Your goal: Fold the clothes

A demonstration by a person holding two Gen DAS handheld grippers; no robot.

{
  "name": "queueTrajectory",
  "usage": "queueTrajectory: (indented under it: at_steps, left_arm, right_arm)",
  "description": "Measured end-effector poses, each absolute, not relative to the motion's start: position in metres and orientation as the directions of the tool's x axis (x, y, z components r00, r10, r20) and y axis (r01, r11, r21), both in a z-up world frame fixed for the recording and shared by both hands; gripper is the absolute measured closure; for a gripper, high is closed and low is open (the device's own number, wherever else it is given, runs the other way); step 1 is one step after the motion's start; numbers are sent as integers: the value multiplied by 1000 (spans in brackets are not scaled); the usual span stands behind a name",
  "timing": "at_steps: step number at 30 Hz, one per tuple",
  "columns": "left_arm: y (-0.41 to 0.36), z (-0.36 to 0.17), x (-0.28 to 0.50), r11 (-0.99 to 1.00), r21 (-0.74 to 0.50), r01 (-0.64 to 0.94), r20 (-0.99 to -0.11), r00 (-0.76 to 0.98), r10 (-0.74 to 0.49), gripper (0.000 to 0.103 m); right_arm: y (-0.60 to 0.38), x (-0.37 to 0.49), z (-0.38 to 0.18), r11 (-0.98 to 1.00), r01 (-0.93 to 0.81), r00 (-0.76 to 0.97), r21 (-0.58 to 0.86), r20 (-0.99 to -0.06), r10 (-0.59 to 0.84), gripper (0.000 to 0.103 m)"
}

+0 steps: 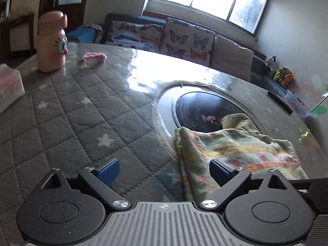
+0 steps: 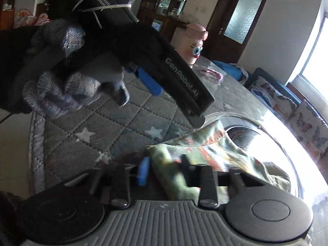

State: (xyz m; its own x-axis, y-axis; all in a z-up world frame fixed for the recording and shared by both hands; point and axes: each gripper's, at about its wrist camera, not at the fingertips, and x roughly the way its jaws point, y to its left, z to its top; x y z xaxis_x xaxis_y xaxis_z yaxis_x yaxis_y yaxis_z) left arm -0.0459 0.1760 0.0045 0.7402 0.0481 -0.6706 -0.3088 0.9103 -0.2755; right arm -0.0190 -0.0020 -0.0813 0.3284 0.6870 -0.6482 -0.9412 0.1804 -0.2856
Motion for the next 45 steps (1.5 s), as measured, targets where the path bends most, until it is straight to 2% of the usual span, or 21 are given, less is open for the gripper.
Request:
queueTrajectory:
  at_steps: [2,9,12,15,18,20,22,23,24,28,32,36,40,45]
  left_arm:
    - [176,3,-42,896,-322,-305,-675,737,8,8]
    - [176,1,-24,831,-465,-304,-682,721,-118,8]
    - [175,1,-16,806,-506,-308,-681,716,-154,14]
    - [174,-1,-11,788,-532,-311,-682,709,-180,26]
    - [172,-4,-7,771,-554,-313,-682,702,-205,29]
    - [170,-5,-3,760,-569,-315,-682,697,-222,38]
    - [169,-7,0,748,-583,-317,-682,691,-239,64]
    - [169,-8,1,744,-588,-318,-682,689,-244,69]
    - [169,-9,0,742,-588,-320,-682,689,-244,78]
    - [170,-12,-1,737,-591,-328,-684,688,-242,88]
    - [169,-14,-2,737,-589,-332,-685,689,-237,90]
    - [168,-14,-3,741,-584,-330,-685,690,-232,91]
    - [168,-14,-3,743,-581,-331,-686,691,-228,91]
    - [166,-13,-3,751,-572,-331,-689,690,-220,91]
  right_arm:
    - [-6,-15,-76,193,-951,307,-243,-645,700,92]
    - [-22,-5,-57,258,-954,297,-153,-600,743,96]
    - [-35,1,-46,287,-951,299,-113,-569,766,96]
    - [-47,4,-39,302,-950,294,-79,-550,781,97]
    - [-56,6,-37,303,-951,287,-61,-540,791,97]
    - [-60,7,-36,299,-953,279,-51,-538,796,97]
    - [-64,9,-37,294,-955,270,-42,-537,799,97]
    - [-65,9,-38,292,-956,265,-38,-537,801,97]
    - [-67,10,-38,290,-956,262,-35,-537,802,97]
    - [-73,15,-39,282,-960,241,-9,-544,804,97]
    - [-86,24,-38,323,-946,261,26,-532,806,91]
    - [-109,45,-40,419,-905,317,78,-535,783,90]
    - [-124,74,-51,559,-829,450,20,-571,687,90]
    - [-151,122,-74,706,-708,551,13,-615,564,90]
